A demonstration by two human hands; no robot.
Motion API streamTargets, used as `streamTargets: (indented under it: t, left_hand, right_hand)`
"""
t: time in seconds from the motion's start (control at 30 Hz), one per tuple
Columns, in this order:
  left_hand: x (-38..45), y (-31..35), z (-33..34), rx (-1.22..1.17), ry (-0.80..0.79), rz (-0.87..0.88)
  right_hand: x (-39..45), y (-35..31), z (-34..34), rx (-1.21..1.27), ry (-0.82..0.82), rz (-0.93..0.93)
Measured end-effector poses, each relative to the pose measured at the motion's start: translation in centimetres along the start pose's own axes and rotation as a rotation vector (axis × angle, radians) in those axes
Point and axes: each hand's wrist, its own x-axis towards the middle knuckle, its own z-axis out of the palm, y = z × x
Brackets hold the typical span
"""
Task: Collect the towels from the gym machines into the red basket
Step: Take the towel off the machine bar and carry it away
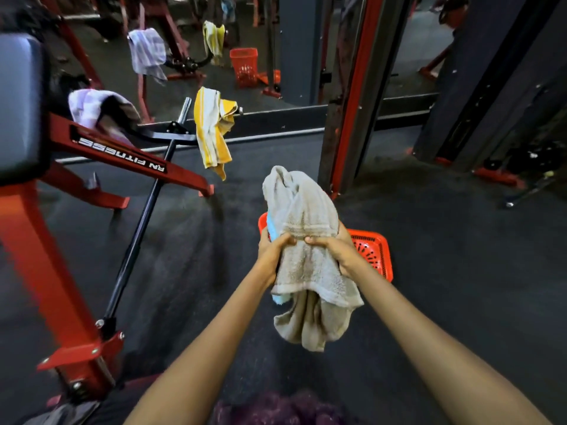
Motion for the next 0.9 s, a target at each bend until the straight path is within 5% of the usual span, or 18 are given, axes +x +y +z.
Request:
streamTargets:
  t: [0.63, 0.9]
  left_hand:
    - [32.2, 8.1, 3.4, -0.041, 0.074, -0.141]
    - [40.3, 7.6, 3.8, 0.074, 0.105, -0.237]
  right_hand:
    - [33.2, -5.7, 3.2, -0.065, -0.045, 0.072]
    - [41.1, -4.4, 2.8, -0.157, -0.015, 0.116]
